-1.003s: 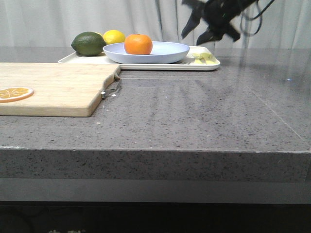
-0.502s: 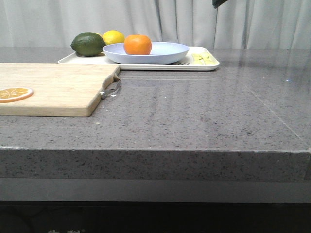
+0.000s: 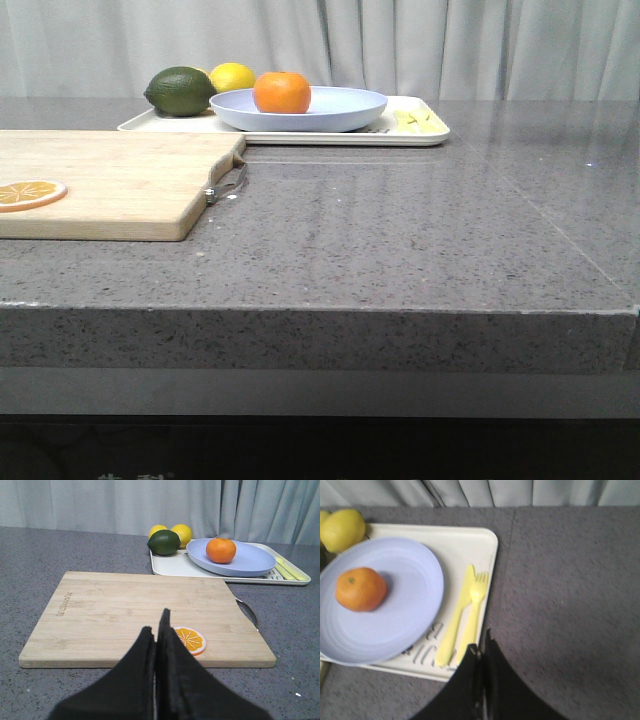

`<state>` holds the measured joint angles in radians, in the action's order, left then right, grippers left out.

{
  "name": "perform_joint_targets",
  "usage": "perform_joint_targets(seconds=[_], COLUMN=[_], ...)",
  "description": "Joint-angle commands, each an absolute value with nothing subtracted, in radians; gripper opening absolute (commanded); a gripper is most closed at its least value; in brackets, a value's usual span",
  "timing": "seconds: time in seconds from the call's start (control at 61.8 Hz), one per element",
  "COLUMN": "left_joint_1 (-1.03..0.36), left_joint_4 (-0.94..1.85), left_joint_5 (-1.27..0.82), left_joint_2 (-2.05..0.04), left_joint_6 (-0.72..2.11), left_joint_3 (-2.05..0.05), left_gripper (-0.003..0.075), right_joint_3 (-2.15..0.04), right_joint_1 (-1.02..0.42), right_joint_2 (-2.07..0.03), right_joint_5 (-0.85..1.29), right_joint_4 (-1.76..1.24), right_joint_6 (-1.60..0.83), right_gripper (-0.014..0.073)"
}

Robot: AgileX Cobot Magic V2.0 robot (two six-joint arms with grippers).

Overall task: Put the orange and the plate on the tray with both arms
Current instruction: 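Open the right gripper and withdraw it from the tray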

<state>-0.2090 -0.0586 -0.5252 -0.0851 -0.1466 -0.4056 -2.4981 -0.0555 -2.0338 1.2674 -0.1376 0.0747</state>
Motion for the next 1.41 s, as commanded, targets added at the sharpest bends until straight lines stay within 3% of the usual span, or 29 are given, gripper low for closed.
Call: perform_joint_targets(seconds=[0.0, 0.404, 0.744, 1.1, 1.391], left_joint_1=[-0.207, -0.207, -0.207, -0.207, -0.207], left_joint_4=[-0.053, -0.053, -0.053, -0.053, -0.053], left_joint_5=[-0.435, -0.435, -0.435, -0.435, -0.435], left_joint_2=[-0.096, -0.096, -0.096, -0.096, -0.096], left_joint_6=[-0.155, -0.155, -0.155, -0.155, -0.155], left_joint_3=[-0.432, -0.432, -0.432, -0.430, -0.430], left_gripper=[-0.0018, -0.0018, -0.0018, -0.0018, -0.0018], right_joint_3=[-2.371, -1.606, -1.048, -0.624, -0.443], right_joint_1=[-0.052, -0.029, -0.029, -0.029, -0.029], right_joint_2=[-1.884, -1.434, -1.023, -0.546, -0.187], right_joint_5=[1.338, 1.324, 1.041, 0.670, 0.498], right_joint_4=[-0.048, 0.028, 0.028, 0.028, 0.028], right_joint_6=[0.040, 0.013, -0.024, -0.031, -0.031], right_gripper=[-0.0060, -0.0061, -0.0061, -0.0061, -0.0061])
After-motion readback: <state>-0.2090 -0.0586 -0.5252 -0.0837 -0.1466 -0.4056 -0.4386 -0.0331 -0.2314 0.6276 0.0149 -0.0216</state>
